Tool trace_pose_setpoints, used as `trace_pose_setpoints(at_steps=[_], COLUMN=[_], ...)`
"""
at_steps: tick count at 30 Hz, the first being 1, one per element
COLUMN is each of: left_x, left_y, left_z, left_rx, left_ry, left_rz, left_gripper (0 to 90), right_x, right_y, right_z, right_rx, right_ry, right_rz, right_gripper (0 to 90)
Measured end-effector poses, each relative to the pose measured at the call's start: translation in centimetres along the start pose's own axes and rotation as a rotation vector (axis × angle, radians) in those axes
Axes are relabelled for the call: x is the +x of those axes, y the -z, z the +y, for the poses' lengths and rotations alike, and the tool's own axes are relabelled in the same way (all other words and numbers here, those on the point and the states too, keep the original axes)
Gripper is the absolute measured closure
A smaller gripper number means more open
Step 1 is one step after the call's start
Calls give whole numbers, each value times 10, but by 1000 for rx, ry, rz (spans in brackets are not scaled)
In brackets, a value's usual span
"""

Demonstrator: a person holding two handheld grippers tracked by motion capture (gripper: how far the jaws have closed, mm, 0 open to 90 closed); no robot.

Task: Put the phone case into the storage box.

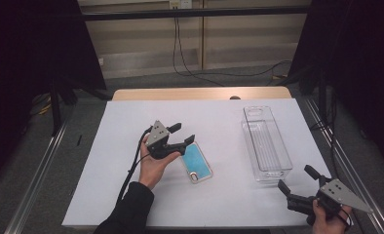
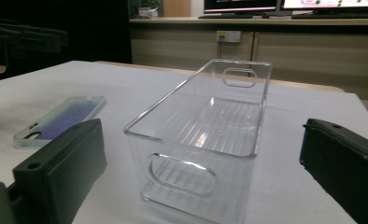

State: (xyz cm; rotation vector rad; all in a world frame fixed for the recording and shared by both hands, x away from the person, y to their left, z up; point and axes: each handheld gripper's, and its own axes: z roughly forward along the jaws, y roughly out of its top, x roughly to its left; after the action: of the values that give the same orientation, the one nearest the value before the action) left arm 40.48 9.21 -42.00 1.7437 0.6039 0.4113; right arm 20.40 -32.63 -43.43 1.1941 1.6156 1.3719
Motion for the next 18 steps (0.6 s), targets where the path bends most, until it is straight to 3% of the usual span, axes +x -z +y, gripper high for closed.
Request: trace_pose_setpoints(at_steps=[1, 2, 3, 6, 10, 13, 18], left_x=[0, 1, 2, 2, 3, 3, 2], left_y=[-1, -3, -6, -9, -14, -19, -24], left_z=[-1, -1, -3, -4, -3, -2, -1], left_rx=[3, 10, 11, 15, 31, 28, 31], left_ry=[-7, -7, 5, 18, 19, 31, 34], left_rz=[-2, -12, -33, -46, -82, -86, -81], left_gripper=[460, 460, 575, 714, 814, 892, 900], right_x=[-2, -2, -1, 0, 0, 0, 0], right_y=[2, 2, 2, 1, -1, -2, -3], right_z=[0, 0, -1, -1, -1, 0, 0], right_rx=[-3, -3, 0, -1, -2, -2, -3], right_ry=[1, 1, -7, 0, 4, 9, 13], right_rz=[-3, -3, -4, 4, 8, 12, 14], right_gripper=[0, 0, 0, 0, 0, 0, 0])
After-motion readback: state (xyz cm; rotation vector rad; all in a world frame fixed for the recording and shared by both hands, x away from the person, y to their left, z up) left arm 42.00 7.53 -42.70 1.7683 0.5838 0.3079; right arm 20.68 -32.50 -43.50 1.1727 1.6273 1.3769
